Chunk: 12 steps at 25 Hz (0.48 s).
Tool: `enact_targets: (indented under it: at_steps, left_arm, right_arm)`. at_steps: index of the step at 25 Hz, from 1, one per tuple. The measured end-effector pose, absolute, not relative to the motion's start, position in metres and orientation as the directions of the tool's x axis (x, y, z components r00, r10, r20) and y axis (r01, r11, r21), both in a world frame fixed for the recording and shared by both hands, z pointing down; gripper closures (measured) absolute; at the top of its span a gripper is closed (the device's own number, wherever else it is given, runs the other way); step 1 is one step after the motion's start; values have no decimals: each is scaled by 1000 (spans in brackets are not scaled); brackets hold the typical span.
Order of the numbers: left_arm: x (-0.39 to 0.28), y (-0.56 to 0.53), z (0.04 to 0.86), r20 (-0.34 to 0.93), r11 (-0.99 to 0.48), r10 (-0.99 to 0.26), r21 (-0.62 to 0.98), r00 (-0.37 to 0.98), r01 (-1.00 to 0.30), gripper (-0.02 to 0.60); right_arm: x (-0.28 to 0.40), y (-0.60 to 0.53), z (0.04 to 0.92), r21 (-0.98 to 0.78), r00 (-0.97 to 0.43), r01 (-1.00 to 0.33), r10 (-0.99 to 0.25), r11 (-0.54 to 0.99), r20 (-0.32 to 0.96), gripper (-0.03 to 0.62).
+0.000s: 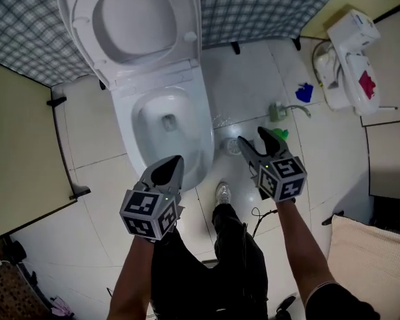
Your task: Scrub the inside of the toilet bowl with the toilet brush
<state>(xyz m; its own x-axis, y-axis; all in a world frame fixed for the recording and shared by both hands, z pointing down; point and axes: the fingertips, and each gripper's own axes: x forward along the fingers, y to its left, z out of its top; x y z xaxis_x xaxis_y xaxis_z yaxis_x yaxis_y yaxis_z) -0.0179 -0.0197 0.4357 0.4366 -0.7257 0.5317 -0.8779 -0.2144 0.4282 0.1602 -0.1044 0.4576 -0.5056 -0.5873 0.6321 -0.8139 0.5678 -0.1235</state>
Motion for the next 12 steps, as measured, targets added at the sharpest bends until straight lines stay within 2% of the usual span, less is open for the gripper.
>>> enact_targets:
  at_steps: [2,4,7,10,12]
  left_arm:
    - [-31,-32,391,488,-243,-762,395,427,-886,572]
    - [-42,-34,347,451,-262,-789,368,418,-892,572]
    - [-55,-30,284,388,-266,-831,354,399,-897,572]
    - [-64,-22,225,307,-264,-877,335,369,-904,573]
    - [-72,-17,188,243,-255,-908,323,340,-911,573]
  right_arm:
    - [134,-112,388,-109,-558,-790,-635,603,533,427]
    - [111,-109,324,-105,-610,-765,-661,636,437,513]
    - [81,-93,252,-114,-679,-719,-657,686,328,584]
    - [54,-72,200,-116,-733,-670,-631,733,254,594]
    - [34,-61,166,-55,-765,-632,-612,773,201,591]
